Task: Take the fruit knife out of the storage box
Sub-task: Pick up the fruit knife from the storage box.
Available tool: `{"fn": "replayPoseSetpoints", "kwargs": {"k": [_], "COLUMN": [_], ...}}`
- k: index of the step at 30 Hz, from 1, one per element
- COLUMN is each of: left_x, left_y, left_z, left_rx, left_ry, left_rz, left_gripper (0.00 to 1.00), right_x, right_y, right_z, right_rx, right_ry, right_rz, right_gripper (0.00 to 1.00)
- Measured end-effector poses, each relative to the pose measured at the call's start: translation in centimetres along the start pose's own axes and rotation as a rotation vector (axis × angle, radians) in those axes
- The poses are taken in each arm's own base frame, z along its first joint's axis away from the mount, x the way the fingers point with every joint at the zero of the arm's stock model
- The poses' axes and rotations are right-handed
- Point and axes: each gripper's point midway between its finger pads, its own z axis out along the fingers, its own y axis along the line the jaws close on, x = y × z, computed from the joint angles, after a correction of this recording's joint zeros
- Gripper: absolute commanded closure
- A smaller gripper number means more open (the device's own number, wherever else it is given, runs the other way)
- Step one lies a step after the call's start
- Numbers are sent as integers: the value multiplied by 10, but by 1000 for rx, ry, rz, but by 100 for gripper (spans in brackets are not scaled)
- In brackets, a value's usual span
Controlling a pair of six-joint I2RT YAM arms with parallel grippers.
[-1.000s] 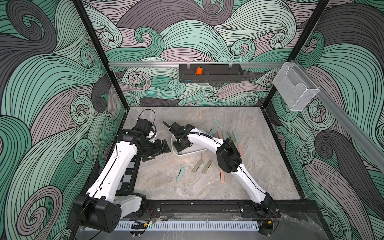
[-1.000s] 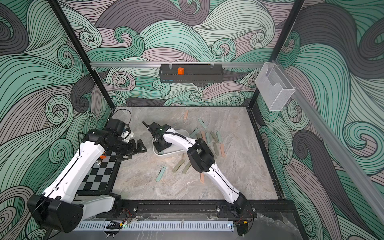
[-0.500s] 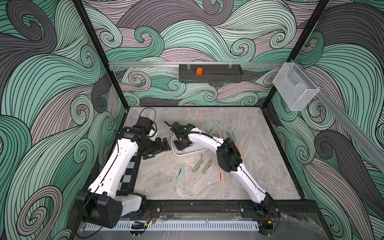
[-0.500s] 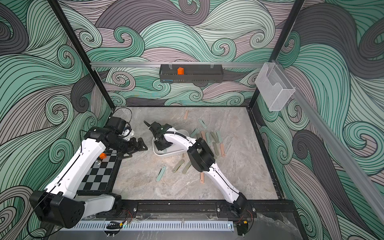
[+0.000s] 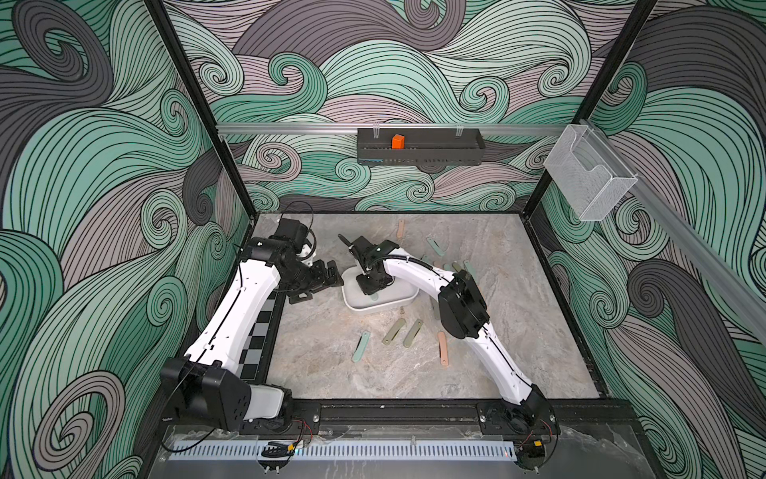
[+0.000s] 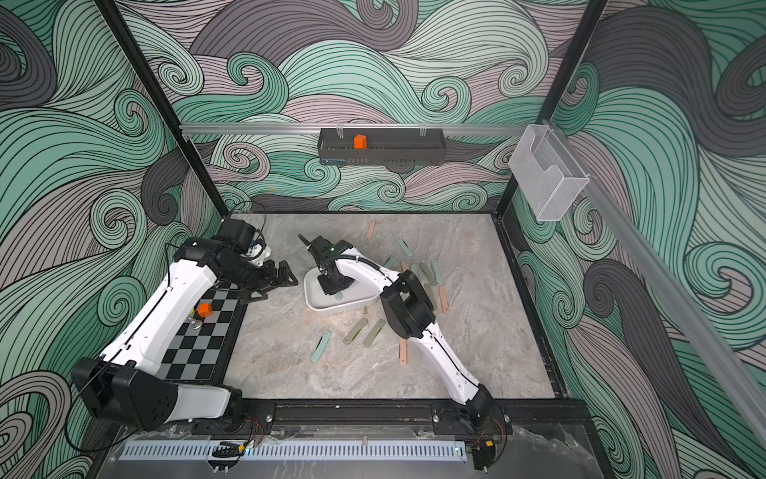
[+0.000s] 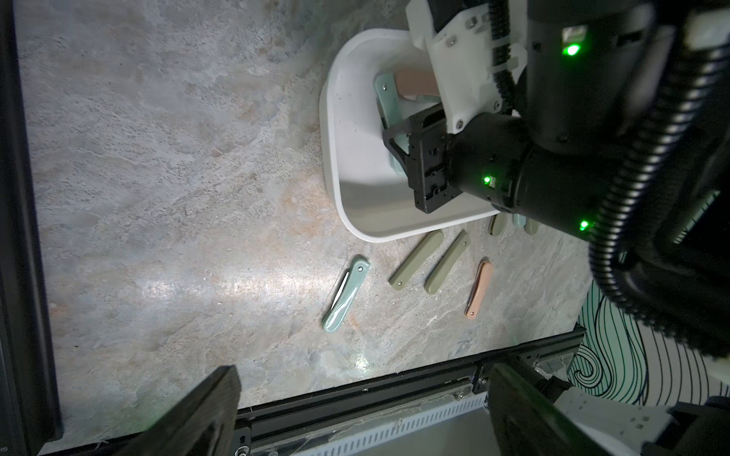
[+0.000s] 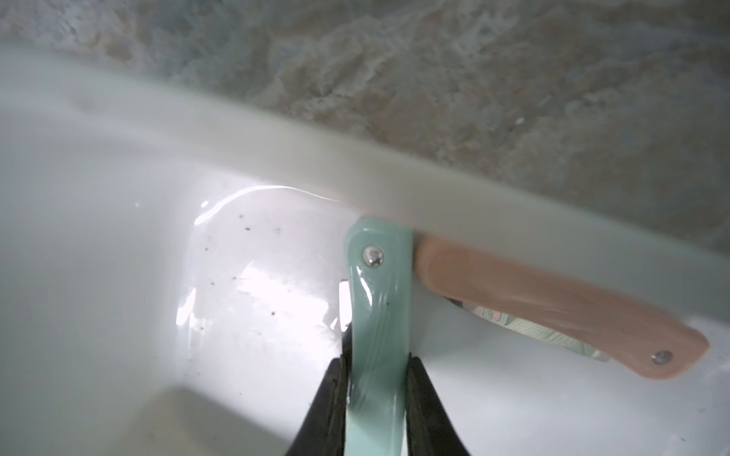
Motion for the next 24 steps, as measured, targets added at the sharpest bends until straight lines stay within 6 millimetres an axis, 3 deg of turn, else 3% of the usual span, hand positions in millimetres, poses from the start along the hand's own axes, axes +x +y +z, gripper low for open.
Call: {"fn": "replayPoseSetpoints", "kwargs": {"k": [9, 16, 19, 24], "left_x": [-21, -48, -62, -80], "left_y": [-13, -46, -66, -91], "left_z": [15, 28, 33, 45], "left_rx": [8, 45, 75, 125], "left_ry": [21, 31, 29, 42], "left_rz": [-3, 43, 68, 72], "left_gripper": [1, 1, 1, 1], "right_x": [3, 11, 6, -6], "right_y": [-14, -22, -39, -87], "right_z": [-45, -72, -86, -106], "right_rx": [-11, -13, -10, 7], "right_ry": [-34, -54, -78, -124], "right_rz": [24, 31, 61, 153], "right_gripper": [83, 83, 82, 82]}}
